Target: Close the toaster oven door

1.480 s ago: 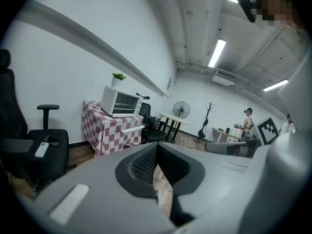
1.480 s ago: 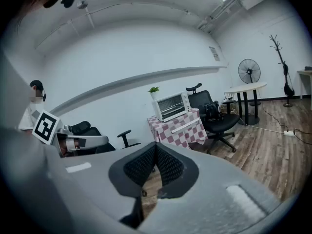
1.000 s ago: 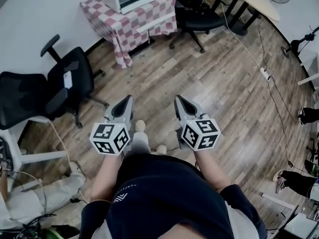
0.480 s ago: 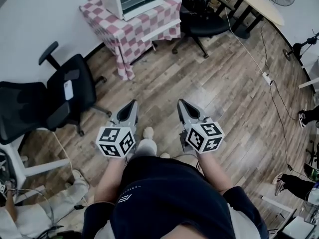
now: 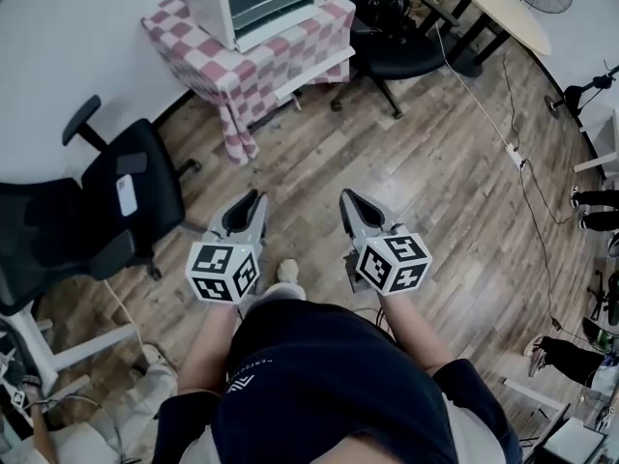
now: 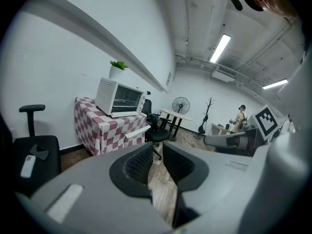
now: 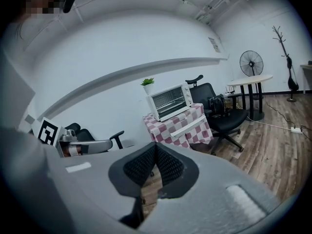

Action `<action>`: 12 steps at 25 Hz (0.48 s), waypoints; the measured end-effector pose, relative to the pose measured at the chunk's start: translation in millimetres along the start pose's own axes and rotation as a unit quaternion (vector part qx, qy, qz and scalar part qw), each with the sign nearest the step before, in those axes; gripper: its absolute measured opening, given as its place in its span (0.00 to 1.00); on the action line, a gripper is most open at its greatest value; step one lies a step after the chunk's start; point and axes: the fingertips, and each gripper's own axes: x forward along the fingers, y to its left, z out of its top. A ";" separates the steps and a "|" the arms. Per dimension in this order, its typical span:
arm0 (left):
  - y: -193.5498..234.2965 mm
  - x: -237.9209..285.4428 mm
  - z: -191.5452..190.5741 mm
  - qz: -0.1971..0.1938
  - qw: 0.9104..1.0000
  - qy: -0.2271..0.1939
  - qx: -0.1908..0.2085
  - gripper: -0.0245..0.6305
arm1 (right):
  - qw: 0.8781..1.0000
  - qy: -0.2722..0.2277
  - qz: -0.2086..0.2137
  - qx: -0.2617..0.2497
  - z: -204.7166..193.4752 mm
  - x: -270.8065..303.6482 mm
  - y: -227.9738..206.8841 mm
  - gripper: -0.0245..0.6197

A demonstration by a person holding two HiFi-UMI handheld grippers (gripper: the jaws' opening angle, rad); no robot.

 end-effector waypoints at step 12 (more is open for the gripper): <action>34.6 50.5 5.8 -0.032 0.999 0.027 0.013 0.31 | 0.999 0.031 -0.032 0.021 1.0 39.6 -15.6 0.04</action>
